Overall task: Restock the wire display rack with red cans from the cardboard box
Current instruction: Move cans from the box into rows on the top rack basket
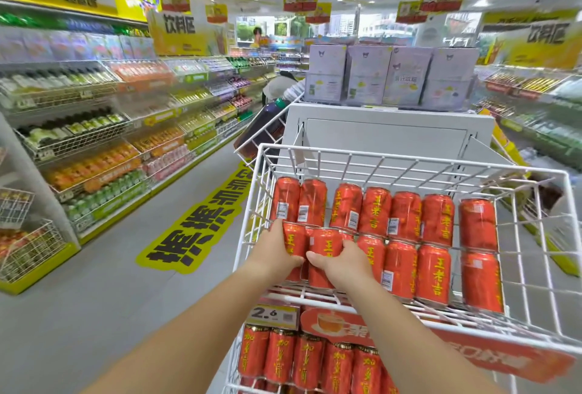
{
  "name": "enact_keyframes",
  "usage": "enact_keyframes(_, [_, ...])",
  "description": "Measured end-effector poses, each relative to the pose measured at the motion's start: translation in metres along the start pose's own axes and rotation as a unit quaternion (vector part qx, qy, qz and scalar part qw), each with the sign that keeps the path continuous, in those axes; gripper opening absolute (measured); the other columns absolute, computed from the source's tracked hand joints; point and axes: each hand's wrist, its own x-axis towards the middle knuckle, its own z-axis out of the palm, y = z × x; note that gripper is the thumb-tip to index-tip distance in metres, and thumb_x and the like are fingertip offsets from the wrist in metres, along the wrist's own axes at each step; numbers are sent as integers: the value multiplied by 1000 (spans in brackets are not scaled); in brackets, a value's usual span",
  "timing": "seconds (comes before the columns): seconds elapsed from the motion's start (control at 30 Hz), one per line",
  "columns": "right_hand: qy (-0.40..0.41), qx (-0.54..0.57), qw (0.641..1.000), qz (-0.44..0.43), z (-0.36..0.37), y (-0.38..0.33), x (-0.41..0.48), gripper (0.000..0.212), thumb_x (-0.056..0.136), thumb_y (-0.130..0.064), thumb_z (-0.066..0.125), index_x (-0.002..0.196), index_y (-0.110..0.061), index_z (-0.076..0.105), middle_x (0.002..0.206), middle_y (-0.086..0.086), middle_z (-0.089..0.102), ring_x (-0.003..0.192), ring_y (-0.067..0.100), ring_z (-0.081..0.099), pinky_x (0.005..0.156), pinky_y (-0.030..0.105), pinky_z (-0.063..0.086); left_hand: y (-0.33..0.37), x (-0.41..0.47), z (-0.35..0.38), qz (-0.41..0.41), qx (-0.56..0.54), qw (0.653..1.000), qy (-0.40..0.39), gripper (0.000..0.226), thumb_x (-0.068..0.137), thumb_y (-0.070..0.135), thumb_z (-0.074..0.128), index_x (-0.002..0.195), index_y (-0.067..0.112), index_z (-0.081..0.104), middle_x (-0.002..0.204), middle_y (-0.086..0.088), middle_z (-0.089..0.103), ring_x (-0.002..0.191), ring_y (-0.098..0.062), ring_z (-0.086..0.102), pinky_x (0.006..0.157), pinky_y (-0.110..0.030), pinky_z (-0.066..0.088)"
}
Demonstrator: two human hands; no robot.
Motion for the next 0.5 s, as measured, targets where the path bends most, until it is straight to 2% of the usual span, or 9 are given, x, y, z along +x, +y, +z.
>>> enact_keyframes(0.07, [0, -12, 1000, 0, 0, -3, -2, 75, 65, -63, 79, 117, -15, 56, 113, 4, 65, 100, 26, 64, 87, 40, 55, -2, 0, -3, -5, 11, 1000, -13, 75, 74, 24, 88, 136, 26, 44, 115, -4, 63, 103, -24, 67, 87, -36, 56])
enact_keyframes(0.17, [4, -6, 1000, -14, -1, -3, -1, 72, 75, -54, 78, 126, -13, 48, 118, 4, 62, 106, 27, 63, 87, 39, 52, -4, -2, -9, -12, 56, 997, -56, 97, 60, 31, 86, 143, 28, 35, 119, -8, 61, 103, -27, 66, 87, -39, 56])
enact_keyframes(0.3, [-9, -41, 998, -42, 0, -2, -4, 56, 80, -44, 72, 124, -17, 50, 114, 4, 62, 99, 24, 63, 86, 38, 54, -8, -3, -11, -9, 67, 995, -73, 104, 57, 27, 80, 146, 27, 28, 119, -8, 59, 104, -27, 63, 85, -41, 57])
enact_keyframes(0.4, [16, -69, 995, -71, 2, -4, -5, 49, 76, -47, 75, 112, -20, 54, 105, 1, 63, 94, 23, 65, 85, 43, 56, -11, -4, -8, -8, 48, 997, -61, 91, 64, 19, 83, 141, 26, 35, 119, -5, 60, 105, -27, 65, 89, -43, 57])
enact_keyframes(0.5, [52, -93, 990, -90, 5, -7, -9, 46, 74, -46, 76, 106, -20, 55, 100, 1, 62, 90, 23, 64, 80, 41, 57, -14, -5, -6, -5, 25, 999, -48, 81, 63, 19, 83, 133, 26, 42, 115, -2, 63, 104, -24, 67, 89, -45, 58])
